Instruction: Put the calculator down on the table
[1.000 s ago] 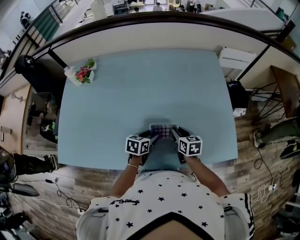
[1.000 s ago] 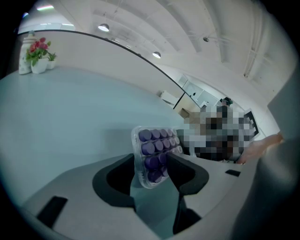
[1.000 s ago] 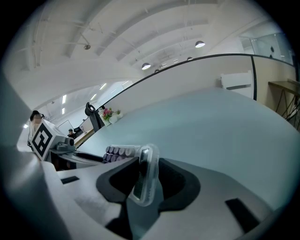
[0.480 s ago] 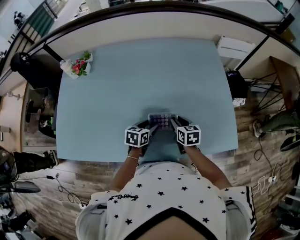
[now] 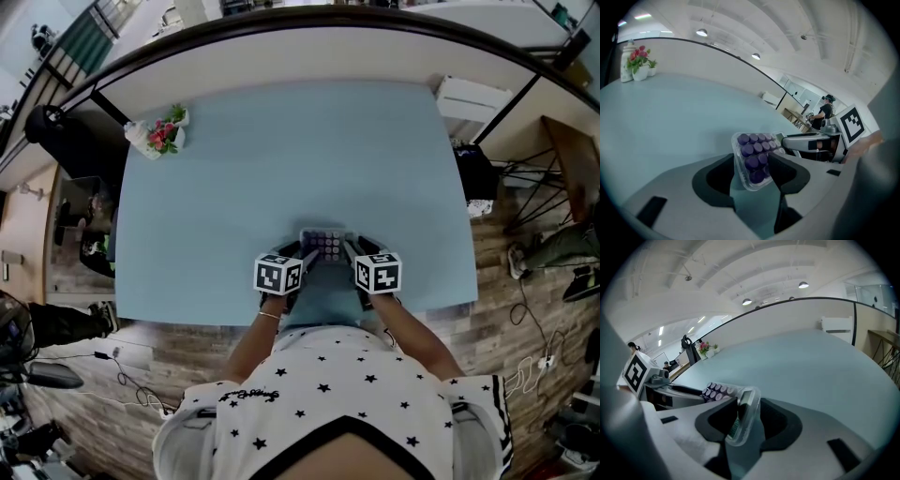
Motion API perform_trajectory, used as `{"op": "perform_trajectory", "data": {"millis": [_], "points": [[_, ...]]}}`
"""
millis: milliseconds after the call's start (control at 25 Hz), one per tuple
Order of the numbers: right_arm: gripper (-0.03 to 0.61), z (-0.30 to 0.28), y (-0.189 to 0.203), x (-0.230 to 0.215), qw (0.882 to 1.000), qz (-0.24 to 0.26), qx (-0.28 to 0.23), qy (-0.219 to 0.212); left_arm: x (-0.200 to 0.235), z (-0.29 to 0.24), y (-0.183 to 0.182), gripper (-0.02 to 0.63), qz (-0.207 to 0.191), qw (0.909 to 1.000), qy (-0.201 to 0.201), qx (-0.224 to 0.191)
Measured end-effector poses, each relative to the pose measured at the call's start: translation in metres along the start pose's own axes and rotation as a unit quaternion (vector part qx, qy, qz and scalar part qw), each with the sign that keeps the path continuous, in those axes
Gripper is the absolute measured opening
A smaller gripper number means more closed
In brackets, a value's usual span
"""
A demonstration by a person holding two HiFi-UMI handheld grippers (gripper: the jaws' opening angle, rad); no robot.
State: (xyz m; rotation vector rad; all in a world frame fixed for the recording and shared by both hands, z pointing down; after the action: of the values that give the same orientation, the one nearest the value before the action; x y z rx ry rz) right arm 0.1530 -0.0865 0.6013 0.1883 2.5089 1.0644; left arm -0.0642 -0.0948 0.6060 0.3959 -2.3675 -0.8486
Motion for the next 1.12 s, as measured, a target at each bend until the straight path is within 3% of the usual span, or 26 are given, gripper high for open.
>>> {"op": "perform_trajectory", "data": {"millis": [760, 920, 1120], "points": [[0.187, 0.001, 0.001, -0.003, 1.0, 0.019, 0.007, 0.003, 0.0, -0.001, -0.003, 0.247, -0.011, 0.9999, 0.008, -0.008], [0.192, 0.005, -0.004, -0.007, 1.0, 0.007, -0.007, 0.005, -0.001, 0.003, -0.005, 0.247, -0.011, 0.9997, 0.009, -0.017], [0.175, 0.016, -0.023, -0.009, 0.998, -0.011, -0.058, 0.007, 0.001, 0.016, -0.016, 0.242, -0.008, 0.9981, 0.004, -0.061]]}}
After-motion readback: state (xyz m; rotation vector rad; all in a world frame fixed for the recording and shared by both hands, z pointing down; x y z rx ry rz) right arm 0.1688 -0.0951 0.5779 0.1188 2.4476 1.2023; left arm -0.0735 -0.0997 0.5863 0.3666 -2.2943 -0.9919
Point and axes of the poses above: the fingertips, and each gripper's own axes: z backward along the fingers, x to its left, y out of its underside, the point moved 10 cm from there along z, backward along the fingers, and after that the axes turned 4 degrees about -x, right-handed, at the moved point
